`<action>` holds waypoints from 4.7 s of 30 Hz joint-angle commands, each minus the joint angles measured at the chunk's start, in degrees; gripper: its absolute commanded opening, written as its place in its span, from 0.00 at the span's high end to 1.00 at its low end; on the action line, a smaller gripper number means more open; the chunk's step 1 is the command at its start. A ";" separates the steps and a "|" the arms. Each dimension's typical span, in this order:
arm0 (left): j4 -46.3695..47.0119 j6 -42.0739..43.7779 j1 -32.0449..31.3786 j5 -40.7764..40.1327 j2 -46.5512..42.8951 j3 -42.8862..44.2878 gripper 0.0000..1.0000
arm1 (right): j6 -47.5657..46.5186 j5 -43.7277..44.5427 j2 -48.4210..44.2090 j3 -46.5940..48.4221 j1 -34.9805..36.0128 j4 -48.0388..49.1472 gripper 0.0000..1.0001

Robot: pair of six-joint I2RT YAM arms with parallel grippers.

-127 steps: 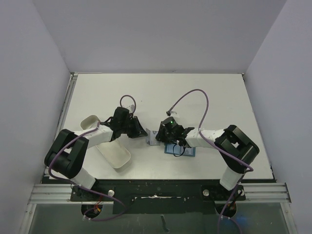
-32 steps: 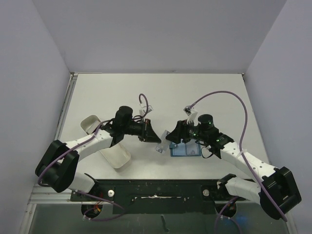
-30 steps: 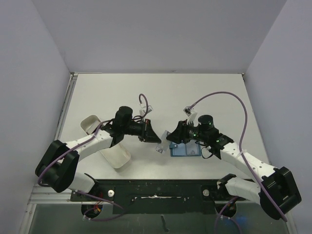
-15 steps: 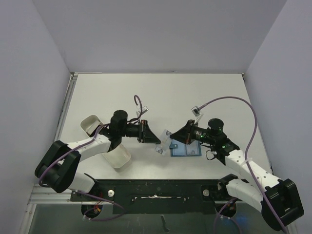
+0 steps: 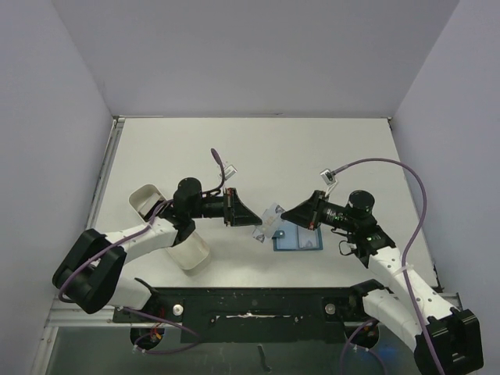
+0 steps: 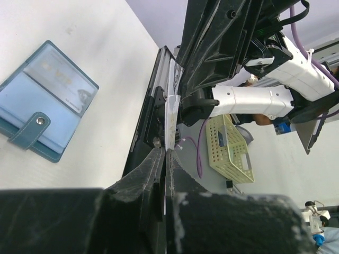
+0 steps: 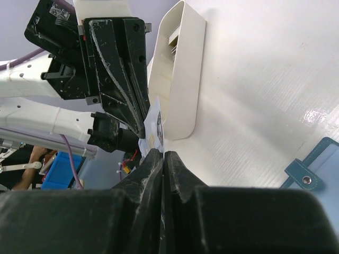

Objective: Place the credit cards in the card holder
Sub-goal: Pick up the credit card from the center of the board, then move the card holder to the center of the board, then insert the credit card into the card holder.

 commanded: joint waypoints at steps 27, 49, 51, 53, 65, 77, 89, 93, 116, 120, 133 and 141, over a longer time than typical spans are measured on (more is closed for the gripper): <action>-7.67 0.70 0.54 -11.80 -0.12 -0.21 1.00 | -16.64 20.54 -3.37 8.26 -14.82 -34.15 1.00; 8.29 -15.48 -12.21 -29.80 25.25 9.79 1.00 | -13.82 56.65 6.64 10.27 -6.24 -42.29 1.00; 8.75 -16.05 -12.60 -30.15 26.72 9.97 1.00 | -13.23 57.77 7.25 9.37 -3.93 -41.33 1.00; 8.24 -15.92 -12.77 -30.72 27.25 9.93 1.00 | -12.57 57.59 7.17 8.27 -2.97 -40.71 1.00; -8.85 -8.05 -13.81 -41.02 19.11 8.98 1.00 | -6.32 50.82 3.26 4.54 0.07 -38.62 1.00; -13.87 -6.50 -15.22 -45.43 11.94 4.85 1.00 | -1.48 50.74 1.21 2.39 7.31 -38.22 1.00; -18.31 -0.16 -14.88 -40.62 13.58 7.49 1.00 | -4.33 58.11 -1.81 8.01 8.15 -47.08 1.00; -14.68 -1.84 -14.79 -39.28 14.66 6.53 1.00 | -4.07 56.02 -3.10 8.44 8.43 -45.18 1.00; -13.76 -3.97 -14.35 -40.84 18.00 6.86 1.00 | -2.23 48.33 -0.40 0.27 8.46 -29.89 1.00; -13.74 -3.97 -14.32 -40.79 18.36 7.15 1.00 | -2.31 50.06 2.70 0.58 8.42 -33.07 1.00; -20.61 -0.90 -14.20 -43.58 18.20 10.32 1.00 | -3.49 52.67 3.35 1.13 8.51 -35.08 1.00; -20.58 -0.67 -14.25 -42.58 19.99 11.11 1.00 | -3.36 52.50 3.70 1.13 8.63 -35.21 1.00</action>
